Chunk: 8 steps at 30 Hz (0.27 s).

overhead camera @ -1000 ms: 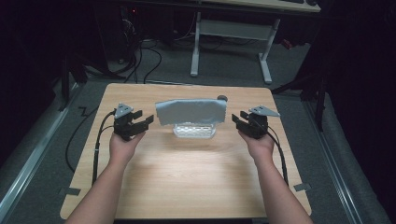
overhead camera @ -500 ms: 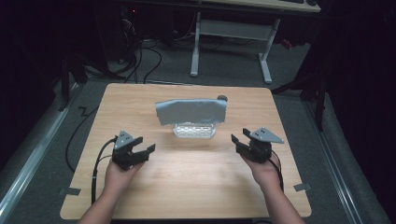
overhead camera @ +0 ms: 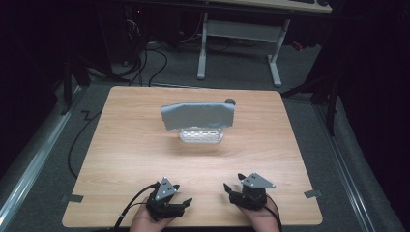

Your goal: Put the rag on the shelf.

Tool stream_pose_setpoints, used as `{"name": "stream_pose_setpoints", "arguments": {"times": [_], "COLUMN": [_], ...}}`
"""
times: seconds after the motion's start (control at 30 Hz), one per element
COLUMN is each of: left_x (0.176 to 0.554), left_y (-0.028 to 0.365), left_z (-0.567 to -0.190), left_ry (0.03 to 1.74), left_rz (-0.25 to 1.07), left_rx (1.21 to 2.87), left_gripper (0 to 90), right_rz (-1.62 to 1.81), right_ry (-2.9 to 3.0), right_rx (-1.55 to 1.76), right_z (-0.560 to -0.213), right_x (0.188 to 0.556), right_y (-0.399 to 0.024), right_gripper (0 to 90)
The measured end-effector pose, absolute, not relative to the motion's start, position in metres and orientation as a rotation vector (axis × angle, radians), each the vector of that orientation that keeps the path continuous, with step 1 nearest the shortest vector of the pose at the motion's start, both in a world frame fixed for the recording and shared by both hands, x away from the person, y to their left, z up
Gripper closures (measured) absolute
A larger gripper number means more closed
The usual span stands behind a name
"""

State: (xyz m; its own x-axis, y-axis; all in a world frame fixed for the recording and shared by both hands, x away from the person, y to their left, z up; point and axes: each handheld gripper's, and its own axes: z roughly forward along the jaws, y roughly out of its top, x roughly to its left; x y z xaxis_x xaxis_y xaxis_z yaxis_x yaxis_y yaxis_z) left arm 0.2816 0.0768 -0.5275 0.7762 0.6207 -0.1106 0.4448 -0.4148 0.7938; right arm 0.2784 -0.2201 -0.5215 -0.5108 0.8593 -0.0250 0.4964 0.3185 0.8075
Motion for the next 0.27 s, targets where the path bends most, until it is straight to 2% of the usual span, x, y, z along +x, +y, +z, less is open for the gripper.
{"name": "stream_pose_setpoints", "arguments": {"times": [0.1, 0.27], "left_x": [0.287, 0.294], "left_y": [0.083, 0.095], "left_z": [-0.529, -0.531], "left_ry": [0.82, 0.876], "left_rz": [0.2, 0.192], "left_rx": [2.049, 2.02], "left_gripper": [31.7, 31.9], "right_rz": [1.063, 1.055], "right_ry": [2.151, 2.16], "right_rx": [1.168, 1.135], "right_z": [-0.522, -0.523], "right_x": [0.279, 0.28], "right_y": [-0.211, -0.208], "right_gripper": [34.5, 34.7]}}
